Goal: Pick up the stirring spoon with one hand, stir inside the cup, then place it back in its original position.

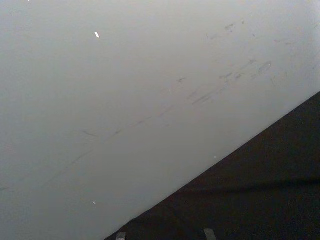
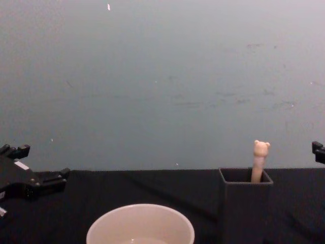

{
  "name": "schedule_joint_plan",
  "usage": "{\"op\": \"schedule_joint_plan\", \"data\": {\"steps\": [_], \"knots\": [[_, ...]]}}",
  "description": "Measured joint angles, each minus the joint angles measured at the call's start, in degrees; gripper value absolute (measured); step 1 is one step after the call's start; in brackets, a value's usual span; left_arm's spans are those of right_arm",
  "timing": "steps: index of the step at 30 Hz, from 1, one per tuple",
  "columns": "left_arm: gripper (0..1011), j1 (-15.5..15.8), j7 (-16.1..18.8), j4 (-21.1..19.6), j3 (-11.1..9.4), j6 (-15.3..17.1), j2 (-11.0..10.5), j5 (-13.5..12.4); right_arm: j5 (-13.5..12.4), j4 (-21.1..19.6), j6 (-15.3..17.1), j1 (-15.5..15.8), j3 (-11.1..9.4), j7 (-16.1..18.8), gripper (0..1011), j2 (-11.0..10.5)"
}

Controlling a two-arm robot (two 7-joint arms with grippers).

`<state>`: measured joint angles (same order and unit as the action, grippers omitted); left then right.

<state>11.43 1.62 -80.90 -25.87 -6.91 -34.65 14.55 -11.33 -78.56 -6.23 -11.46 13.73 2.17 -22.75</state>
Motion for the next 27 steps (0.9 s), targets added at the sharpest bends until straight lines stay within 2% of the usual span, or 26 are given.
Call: {"op": "schedule_joint_plan", "data": {"steps": [27], "knots": [[1001,0.0,0.0,0.0,0.0,0.0,0.0,0.0,0.0,-0.1,-0.2,-0.2,0.2,-0.1,1002,0.0]]}}
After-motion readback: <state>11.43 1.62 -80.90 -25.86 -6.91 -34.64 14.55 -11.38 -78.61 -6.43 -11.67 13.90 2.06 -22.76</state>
